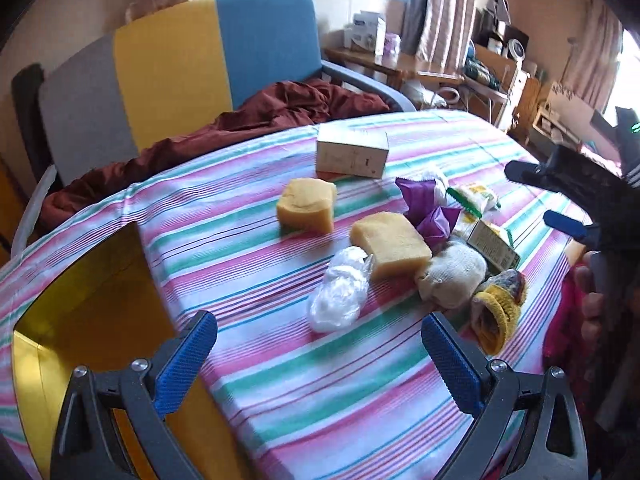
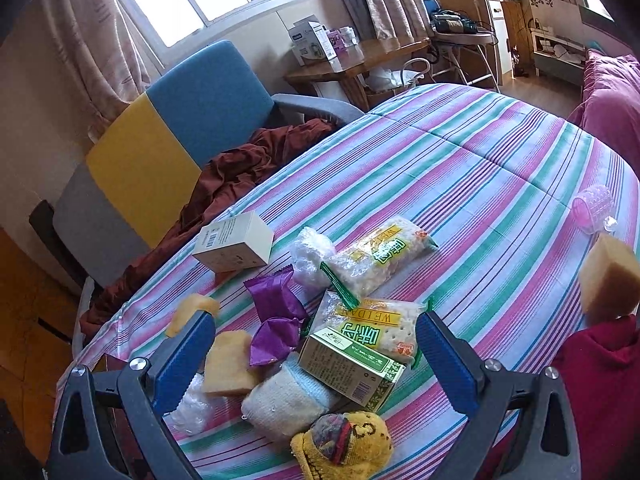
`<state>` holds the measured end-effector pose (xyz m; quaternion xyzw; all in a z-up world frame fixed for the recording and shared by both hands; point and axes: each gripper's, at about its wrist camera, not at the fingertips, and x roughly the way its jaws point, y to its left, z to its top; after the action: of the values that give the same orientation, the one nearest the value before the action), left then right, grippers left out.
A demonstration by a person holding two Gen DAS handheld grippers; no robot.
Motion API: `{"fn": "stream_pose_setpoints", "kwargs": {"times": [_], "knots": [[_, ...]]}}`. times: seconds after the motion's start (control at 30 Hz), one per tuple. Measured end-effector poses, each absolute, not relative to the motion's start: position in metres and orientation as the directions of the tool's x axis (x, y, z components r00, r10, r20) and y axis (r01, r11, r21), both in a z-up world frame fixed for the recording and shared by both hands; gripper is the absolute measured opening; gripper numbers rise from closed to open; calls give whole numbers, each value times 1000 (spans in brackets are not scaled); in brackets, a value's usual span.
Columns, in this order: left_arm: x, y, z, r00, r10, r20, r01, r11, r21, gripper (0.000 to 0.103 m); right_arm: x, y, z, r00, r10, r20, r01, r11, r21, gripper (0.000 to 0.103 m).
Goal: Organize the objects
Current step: 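Move the left gripper from the gold tray toward the clear plastic bundle, then close the left gripper on the clear plastic-wrapped bundle and lift it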
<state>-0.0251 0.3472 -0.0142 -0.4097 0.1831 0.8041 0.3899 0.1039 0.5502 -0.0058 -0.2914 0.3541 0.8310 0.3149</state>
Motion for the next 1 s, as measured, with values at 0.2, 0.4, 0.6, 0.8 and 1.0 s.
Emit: {"fn": "stream_pose_setpoints", "kwargs": {"times": [0.2,0.4,0.6,0.8,1.0], "knots": [[-41,385,-44,-335,411,-848,-778,-628,3,91,106,556,-10,-637,294,-712,-730,-526,436,102],[-55,403,-70,-327,342,-881,-755,-656,25,76,105,558,-13,-638,273,-720,-728,-520,447,102],[-59,407,-86,-315,338,-887,-735,-678,3,38,104,561,-15,-628,269,-730,-736,-511,445,102],[-8,387,-81,-311,399,-863,-782,-623,-6,35,108,568,-18,-620,271,-736,-750,-479,456,102],[50,351,-81,-346,461,-817,-826,-563,32,35,114,575,-24,-615,254,-746,-762,-434,480,102]]}}
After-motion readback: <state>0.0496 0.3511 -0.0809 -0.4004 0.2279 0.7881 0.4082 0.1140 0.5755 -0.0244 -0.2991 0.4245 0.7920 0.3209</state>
